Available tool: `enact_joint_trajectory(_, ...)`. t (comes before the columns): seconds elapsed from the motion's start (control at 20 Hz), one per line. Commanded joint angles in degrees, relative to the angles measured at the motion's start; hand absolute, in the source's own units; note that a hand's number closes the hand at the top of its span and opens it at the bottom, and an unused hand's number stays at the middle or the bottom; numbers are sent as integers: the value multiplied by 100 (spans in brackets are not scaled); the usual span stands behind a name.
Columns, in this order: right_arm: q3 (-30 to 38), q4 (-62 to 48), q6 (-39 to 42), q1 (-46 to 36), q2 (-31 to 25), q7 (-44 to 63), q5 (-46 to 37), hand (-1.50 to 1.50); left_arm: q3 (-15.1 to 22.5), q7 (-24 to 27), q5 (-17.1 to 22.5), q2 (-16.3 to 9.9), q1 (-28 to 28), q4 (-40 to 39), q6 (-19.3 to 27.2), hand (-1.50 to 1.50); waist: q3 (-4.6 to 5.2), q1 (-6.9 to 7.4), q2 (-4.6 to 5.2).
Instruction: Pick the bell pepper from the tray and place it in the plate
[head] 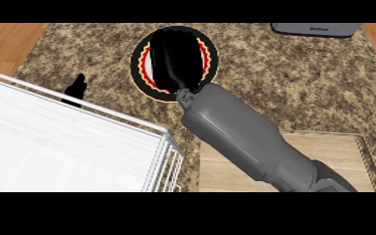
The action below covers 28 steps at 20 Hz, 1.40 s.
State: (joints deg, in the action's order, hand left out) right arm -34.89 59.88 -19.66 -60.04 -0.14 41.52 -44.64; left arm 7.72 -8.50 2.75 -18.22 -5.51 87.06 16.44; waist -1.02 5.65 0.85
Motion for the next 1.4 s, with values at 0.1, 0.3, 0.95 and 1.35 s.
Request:
enact_joint_trajectory(0.1, 275, -1325, -319, -610, 14, -517, 446, 150, 392, -295, 77, 420, 46, -331, -153, 0, 113, -64, 108)
enact_joint_trajectory(0.3, 291, -1956, -106, -759, 14, -735, 797, 150, 302, -324, 181, 364, -26, -319, -322, 0, 114, -38, 122)
enact_joint_trajectory(0.95, 613, -3325, 1448, -730, 14, -2222, 2121, -150, 272, -221, -4, 524, -116, -429, -259, 0, 105, -13, 158)
enact_joint_trajectory(1.35, 1664, -2876, 664, -442, 14, -4151, 3167, -150, 154, -261, 8, 465, 198, -120, -280, 0, 81, -169, 104)
